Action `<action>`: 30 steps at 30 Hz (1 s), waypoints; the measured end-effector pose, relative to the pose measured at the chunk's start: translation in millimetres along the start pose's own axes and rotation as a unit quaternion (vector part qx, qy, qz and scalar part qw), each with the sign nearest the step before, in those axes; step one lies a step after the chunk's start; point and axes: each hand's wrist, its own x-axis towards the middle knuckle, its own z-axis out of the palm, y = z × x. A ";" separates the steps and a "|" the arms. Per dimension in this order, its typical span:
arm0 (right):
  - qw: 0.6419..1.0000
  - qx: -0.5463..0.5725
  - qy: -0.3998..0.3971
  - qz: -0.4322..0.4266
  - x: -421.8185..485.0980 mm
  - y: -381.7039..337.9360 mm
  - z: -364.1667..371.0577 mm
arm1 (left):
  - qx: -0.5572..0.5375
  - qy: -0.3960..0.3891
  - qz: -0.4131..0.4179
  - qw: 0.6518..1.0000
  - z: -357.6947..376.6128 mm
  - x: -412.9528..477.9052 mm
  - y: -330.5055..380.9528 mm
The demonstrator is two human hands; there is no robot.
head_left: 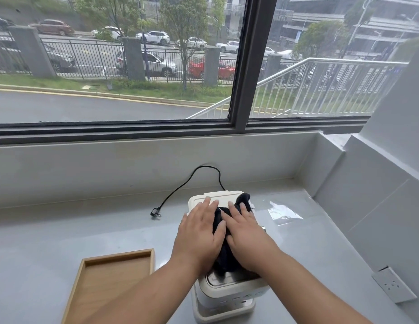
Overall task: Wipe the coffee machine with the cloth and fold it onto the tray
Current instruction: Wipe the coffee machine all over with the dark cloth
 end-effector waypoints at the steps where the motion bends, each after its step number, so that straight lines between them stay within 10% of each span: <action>1: 1.000 -0.007 0.001 0.001 4.5 -1.0 -1.5 | 0.004 0.001 0.000 1.000 -1.0 -0.2 1.1; 30: 0.994 -0.047 -0.029 -0.097 -41.3 -12.5 7.5 | 0.019 -0.021 0.077 0.997 -10.0 -0.8 4.8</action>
